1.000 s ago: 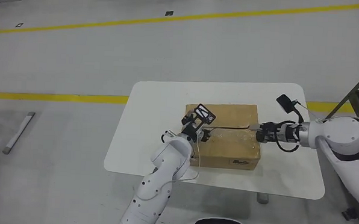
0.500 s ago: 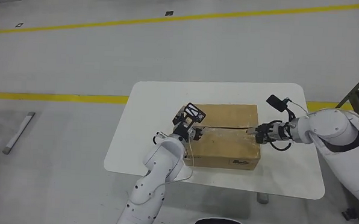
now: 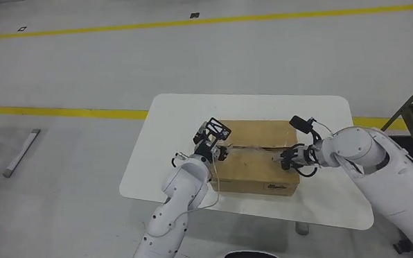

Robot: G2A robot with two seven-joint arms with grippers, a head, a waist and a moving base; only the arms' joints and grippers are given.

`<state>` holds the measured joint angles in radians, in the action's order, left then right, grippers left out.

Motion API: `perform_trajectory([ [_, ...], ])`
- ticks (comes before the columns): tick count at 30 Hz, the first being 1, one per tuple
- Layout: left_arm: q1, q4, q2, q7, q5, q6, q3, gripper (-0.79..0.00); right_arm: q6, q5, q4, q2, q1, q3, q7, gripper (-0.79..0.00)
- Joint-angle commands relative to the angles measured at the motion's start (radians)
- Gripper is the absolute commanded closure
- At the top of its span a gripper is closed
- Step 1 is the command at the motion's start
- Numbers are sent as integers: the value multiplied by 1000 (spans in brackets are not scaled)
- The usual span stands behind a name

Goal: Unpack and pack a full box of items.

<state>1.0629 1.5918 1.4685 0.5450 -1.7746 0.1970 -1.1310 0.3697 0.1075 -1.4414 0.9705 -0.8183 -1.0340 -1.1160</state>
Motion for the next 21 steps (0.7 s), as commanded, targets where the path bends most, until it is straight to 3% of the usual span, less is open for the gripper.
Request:
perform_trajectory([
  [1, 6, 8, 0, 5, -2, -4, 1, -785, 3, 8, 10, 5, 12, 19, 5, -286],
  [4, 9, 8, -1, 5, -4, -6, -4, -785, 8, 13, 24, 14, 31, 44, 13, -99],
  [5, 9, 8, -1, 4, -4, -6, -4, -785, 10, 18, 30, 16, 36, 52, 17, 0],
  [13, 18, 18, -3, 6, -3, -9, -11, -785, 19, 21, 62, 33, 64, 85, 60, 0],
  [21, 24, 24, -5, 7, -2, -9, -18, -785, -25, -31, 18, 24, 46, -3, 131, 0],
])
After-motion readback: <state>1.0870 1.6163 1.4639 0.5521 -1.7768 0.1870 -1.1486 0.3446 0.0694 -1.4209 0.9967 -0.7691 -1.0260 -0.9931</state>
